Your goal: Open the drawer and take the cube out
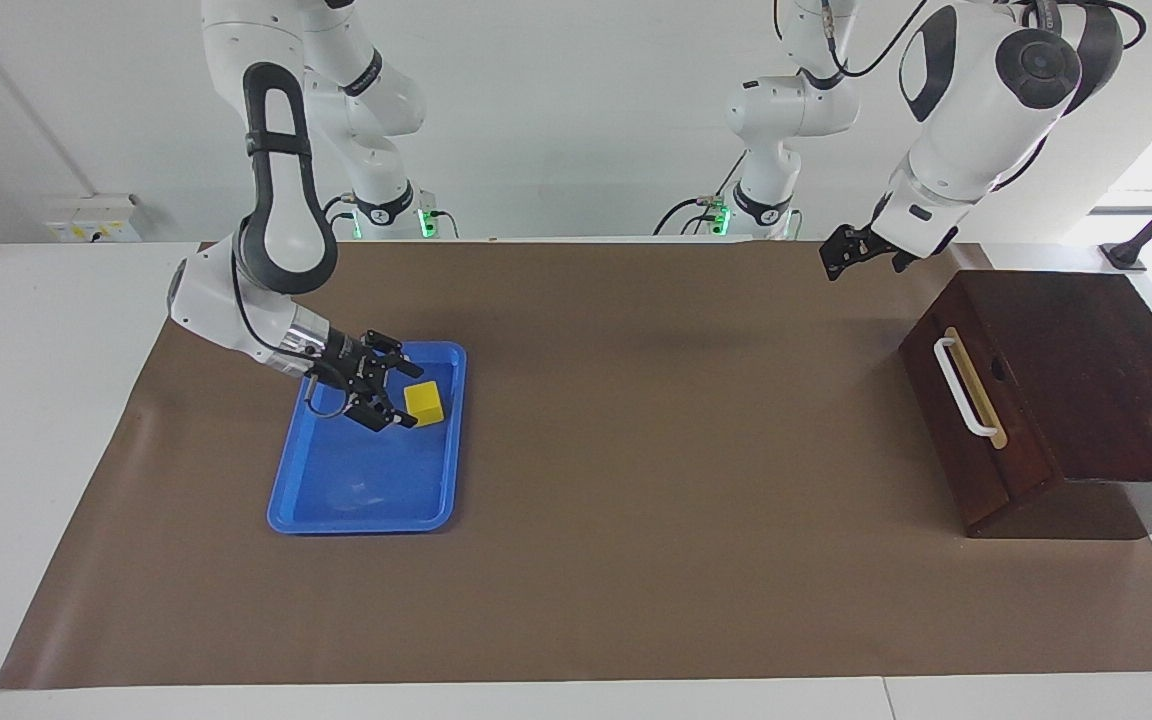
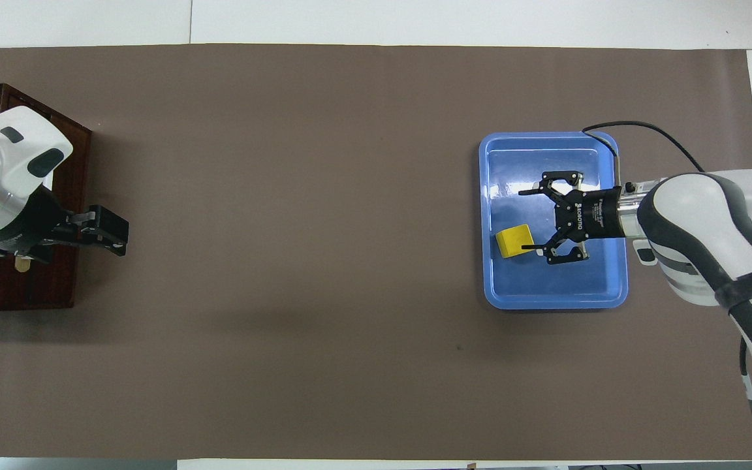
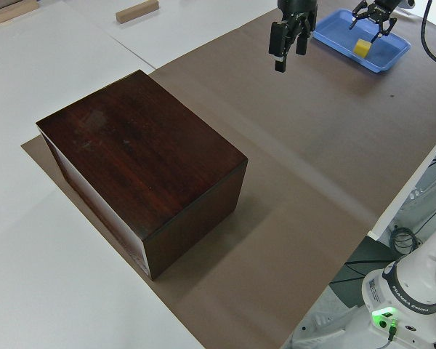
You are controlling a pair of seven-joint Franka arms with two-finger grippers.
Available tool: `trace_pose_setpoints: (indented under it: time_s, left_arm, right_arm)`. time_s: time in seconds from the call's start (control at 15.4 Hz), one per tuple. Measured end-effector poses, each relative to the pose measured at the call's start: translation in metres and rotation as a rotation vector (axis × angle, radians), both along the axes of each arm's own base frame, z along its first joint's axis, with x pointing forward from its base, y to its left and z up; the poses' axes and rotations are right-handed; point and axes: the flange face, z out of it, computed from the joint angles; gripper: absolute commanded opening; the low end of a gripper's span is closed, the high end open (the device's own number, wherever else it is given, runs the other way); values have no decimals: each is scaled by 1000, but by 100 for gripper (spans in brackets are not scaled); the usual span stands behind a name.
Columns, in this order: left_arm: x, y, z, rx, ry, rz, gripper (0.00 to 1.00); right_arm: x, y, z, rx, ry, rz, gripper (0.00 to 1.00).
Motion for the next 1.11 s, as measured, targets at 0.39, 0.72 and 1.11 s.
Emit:
trace_pose_setpoints:
  time_s: [0.39,0.72,1.11]
  left_arm:
    - [5,26,14,-7,-26,43,100]
    - [5,33,14,-7,-26,56,100]
    - [5,33,14,-7,-26,57,100]
  right_arm:
    - [14,-26,129,-257,-130,346,100]
    - [5,-52,192,-488,-311,846,100]
    - [-9,-68,240,-639,-501,1374,100]
